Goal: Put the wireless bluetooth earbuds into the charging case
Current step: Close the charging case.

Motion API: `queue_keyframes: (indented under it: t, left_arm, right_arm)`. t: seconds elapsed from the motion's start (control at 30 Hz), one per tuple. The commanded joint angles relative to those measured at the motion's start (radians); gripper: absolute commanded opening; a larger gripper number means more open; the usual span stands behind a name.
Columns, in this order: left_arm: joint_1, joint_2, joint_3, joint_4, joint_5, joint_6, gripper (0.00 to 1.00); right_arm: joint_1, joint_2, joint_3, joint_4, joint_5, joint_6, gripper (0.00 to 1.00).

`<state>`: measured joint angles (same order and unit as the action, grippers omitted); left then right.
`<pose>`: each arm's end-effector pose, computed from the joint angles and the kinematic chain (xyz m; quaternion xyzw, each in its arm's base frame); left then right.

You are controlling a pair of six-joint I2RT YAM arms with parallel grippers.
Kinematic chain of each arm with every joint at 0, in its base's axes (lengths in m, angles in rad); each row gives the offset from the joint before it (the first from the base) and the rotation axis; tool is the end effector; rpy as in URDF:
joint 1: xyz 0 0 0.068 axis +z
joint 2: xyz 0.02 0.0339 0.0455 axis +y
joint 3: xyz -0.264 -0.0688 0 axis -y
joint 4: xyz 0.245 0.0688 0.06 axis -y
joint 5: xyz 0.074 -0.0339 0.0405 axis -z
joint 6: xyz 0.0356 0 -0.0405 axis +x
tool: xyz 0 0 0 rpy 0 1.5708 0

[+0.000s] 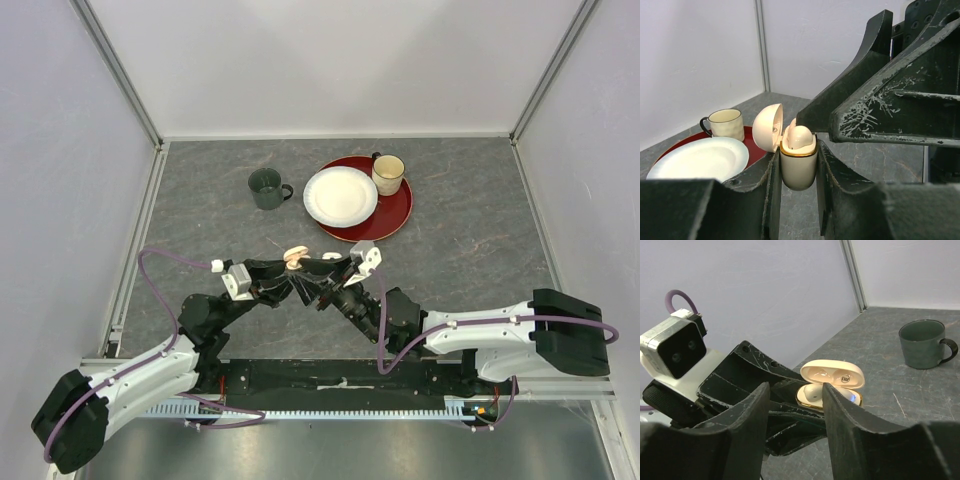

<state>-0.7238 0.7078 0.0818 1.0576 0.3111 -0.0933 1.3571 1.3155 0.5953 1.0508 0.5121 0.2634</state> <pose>0.1060 -0.1082 0.2354 0.2892 0.4661 -0.4072 0.7303 0.0757 0.2664 0.2866 -0.1163 0.5874 0.4689 0.6493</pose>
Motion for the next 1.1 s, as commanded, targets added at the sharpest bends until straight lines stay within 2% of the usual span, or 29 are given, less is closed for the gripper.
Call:
queue_keyframes:
  t: [0.0, 0.13, 0.3, 0.33, 0.47, 0.57, 0.6, 0.63, 0.67, 0.7, 0.73, 0.77, 0.8, 0.87, 0.9, 0.93, 1.07]
  left_arm:
    - [0.001, -0.008, 0.039, 0.073, -0.009, -0.014, 0.02]
    - [0.003, -0.014, 0.038, 0.061, -0.006, -0.011, 0.02]
    - [0.001, -0.008, 0.035, 0.059, -0.003, -0.011, 0.02]
    - [0.001, -0.01, 0.033, 0.059, 0.002, -0.011, 0.02]
    - [0.001, -0.01, 0.03, 0.059, 0.006, -0.008, 0.02]
    - [0.003, -0.011, 0.032, 0.055, 0.026, -0.008, 0.02]
    - [0.003, -0.013, 0.033, 0.051, 0.039, -0.008, 0.02]
    - [0.003, -0.01, 0.035, 0.05, 0.043, -0.011, 0.02]
    - [0.003, -0.004, 0.041, 0.045, 0.049, -0.013, 0.02]
    - [0.001, 0.002, 0.045, 0.042, 0.071, -0.013, 0.02]
    - [0.001, 0.007, 0.05, 0.039, 0.08, -0.013, 0.02]
    - [0.003, 0.01, 0.058, 0.036, 0.091, -0.013, 0.02]
    - [0.003, 0.016, 0.061, 0.03, 0.103, -0.013, 0.02]
    - [0.003, 0.022, 0.065, 0.028, 0.128, -0.013, 0.02]
    - [0.003, 0.025, 0.067, 0.027, 0.149, -0.013, 0.02]
    - [0.001, 0.028, 0.07, 0.024, 0.16, -0.014, 0.02]
    - [0.001, 0.038, 0.101, -0.024, 0.232, -0.01, 0.02]
  right_arm:
    - [0.004, -0.033, 0.044, 0.003, 0.006, -0.039, 0.55]
    - [0.004, -0.062, 0.049, 0.04, 0.026, -0.072, 0.59]
    - [0.004, -0.114, 0.06, 0.055, 0.062, -0.115, 0.7]
    - [0.004, -0.122, 0.057, 0.054, 0.074, -0.116, 0.75]
    - [0.004, -0.16, 0.058, -0.021, 0.256, -0.078, 0.88]
    - [-0.01, -0.193, 0.118, -0.26, 0.328, -0.008, 0.94]
    - [-0.021, -0.196, 0.179, -0.435, 0.328, 0.044, 0.95]
    - [-0.041, -0.191, 0.211, -0.518, 0.328, 0.053, 0.95]
    - [-0.047, -0.18, 0.243, -0.597, 0.392, 0.06, 0.95]
    - [-0.052, -0.161, 0.315, -0.777, 0.44, 0.126, 0.98]
    - [-0.068, -0.154, 0.346, -0.854, 0.456, 0.149, 0.98]
    - [-0.088, -0.148, 0.371, -0.921, 0.448, 0.18, 0.98]
    - [-0.111, -0.144, 0.411, -1.025, 0.365, 0.204, 0.98]
    - [-0.2, -0.144, 0.44, -1.107, 0.242, 0.295, 0.98]
    - [-0.232, -0.15, 0.44, -1.136, 0.123, 0.307, 0.98]
    - [-0.277, -0.154, 0.437, -1.135, 0.074, 0.318, 0.98]
    - [-0.329, -0.159, 0.437, -1.138, -0.033, 0.317, 0.98]
